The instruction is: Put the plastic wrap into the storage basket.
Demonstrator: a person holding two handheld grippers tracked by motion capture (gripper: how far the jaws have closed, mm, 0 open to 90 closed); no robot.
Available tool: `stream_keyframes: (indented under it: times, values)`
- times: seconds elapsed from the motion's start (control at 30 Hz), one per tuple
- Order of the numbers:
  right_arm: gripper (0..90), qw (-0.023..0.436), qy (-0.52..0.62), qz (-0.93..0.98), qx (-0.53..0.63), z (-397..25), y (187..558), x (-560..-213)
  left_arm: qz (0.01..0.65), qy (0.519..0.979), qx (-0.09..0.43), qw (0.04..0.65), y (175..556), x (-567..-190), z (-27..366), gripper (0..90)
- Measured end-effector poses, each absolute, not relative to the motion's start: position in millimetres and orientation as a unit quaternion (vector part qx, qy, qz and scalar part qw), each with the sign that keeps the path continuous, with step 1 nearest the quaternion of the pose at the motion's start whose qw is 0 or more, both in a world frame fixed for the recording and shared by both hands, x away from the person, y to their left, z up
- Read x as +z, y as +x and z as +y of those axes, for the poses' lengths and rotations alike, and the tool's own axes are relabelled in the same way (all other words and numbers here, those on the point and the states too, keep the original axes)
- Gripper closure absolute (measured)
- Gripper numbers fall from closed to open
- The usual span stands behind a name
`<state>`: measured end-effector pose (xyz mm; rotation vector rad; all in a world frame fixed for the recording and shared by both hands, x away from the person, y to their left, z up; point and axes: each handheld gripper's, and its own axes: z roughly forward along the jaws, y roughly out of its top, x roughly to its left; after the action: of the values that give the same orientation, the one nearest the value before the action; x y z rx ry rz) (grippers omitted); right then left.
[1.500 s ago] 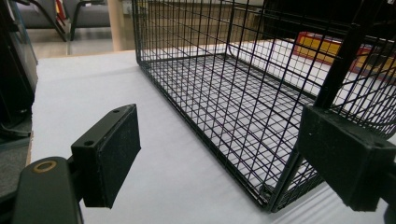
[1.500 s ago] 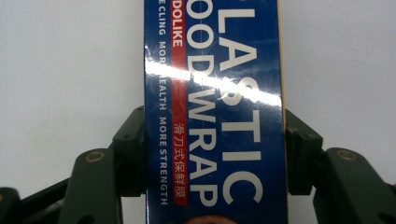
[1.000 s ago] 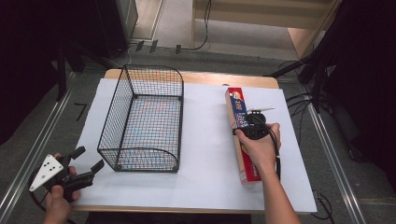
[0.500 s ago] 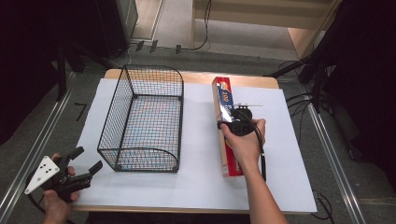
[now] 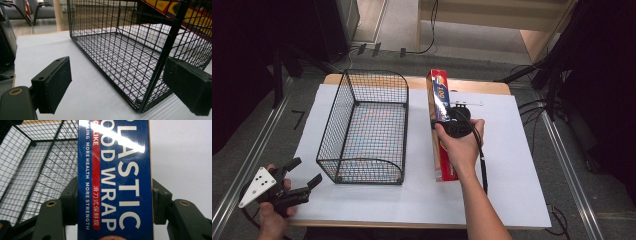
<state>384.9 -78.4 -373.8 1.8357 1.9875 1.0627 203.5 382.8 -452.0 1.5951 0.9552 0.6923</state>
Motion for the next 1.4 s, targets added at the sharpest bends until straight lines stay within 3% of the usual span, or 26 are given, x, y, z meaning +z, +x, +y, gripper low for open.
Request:
stream_keyframes:
  times: [0.63,1.4]
  values:
    - [40.9,0.127,0.607,0.679,0.393,-46.5,389.4,-341.3,0.397,0.673,0.291,0.552,202.0,-451.5,384.0,2.8]
    - [40.9,0.131,0.596,0.680,0.407,-7.8,399.7,-309.6,0.389,0.684,0.284,0.548,202.2,-451.8,382.2,2.5]
